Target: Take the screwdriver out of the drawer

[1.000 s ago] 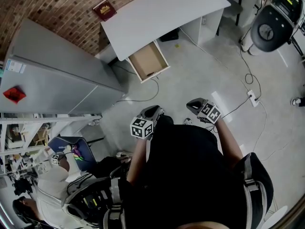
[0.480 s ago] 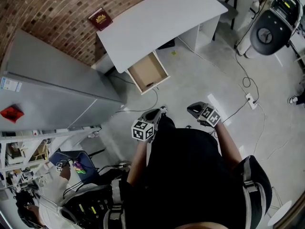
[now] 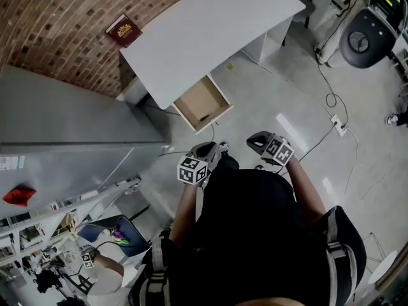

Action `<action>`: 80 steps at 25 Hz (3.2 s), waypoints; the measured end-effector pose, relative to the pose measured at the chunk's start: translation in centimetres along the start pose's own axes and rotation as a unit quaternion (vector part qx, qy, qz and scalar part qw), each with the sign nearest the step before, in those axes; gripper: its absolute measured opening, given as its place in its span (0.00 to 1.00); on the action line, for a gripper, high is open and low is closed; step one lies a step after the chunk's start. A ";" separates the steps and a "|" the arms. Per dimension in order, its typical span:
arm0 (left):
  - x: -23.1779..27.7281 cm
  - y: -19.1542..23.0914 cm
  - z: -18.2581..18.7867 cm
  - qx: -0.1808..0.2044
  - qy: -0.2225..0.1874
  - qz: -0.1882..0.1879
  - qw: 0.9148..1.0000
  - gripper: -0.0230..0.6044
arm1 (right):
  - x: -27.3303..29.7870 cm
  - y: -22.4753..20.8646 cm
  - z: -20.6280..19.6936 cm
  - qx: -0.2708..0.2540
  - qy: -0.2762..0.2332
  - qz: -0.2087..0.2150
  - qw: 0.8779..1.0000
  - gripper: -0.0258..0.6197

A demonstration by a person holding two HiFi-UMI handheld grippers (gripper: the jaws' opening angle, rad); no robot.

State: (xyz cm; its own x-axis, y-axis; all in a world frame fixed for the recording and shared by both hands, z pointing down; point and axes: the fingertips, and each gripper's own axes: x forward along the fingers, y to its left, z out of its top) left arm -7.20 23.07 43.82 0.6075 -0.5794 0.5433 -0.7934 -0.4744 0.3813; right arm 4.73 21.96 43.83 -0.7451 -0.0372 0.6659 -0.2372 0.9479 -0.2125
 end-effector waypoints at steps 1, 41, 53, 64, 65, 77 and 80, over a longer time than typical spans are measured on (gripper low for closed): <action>0.3 0.7 0.1 0.000 0.004 -0.003 1.000 0.08 | 0.3 -0.4 0.3 0.002 0.001 -0.002 1.000 0.13; 13.9 26.2 -8.7 0.059 0.213 -0.018 0.975 0.08 | 10.8 -7.1 3.8 0.136 0.012 -0.058 0.989 0.13; 20.6 30.9 -17.5 0.109 0.324 -0.017 0.940 0.19 | 15.2 -7.2 -2.6 0.162 0.047 0.003 0.986 0.13; 25.2 32.8 -22.3 0.161 0.402 -0.040 0.900 0.22 | 17.0 -8.1 -7.1 0.187 0.059 0.007 0.981 0.13; 25.4 32.9 -22.7 0.152 0.405 -0.040 0.900 0.22 | 17.1 -8.1 -7.4 0.189 0.060 0.007 0.980 0.13; 26.0 36.0 -25.3 0.170 0.504 -0.005 0.847 0.24 | 17.3 -8.6 -10.0 0.220 0.057 0.004 0.974 0.13; 26.4 36.3 -25.3 0.162 0.512 0.002 0.844 0.24 | 17.2 -9.0 -10.4 0.228 0.052 0.001 0.972 0.13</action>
State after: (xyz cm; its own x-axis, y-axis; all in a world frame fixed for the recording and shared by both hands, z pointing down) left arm -20.87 7.30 90.96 0.1235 0.2154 0.9687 -0.6437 -0.7255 0.2434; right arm 0.53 16.03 64.66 -0.6838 0.0186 0.7295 -0.5055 0.7089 -0.4918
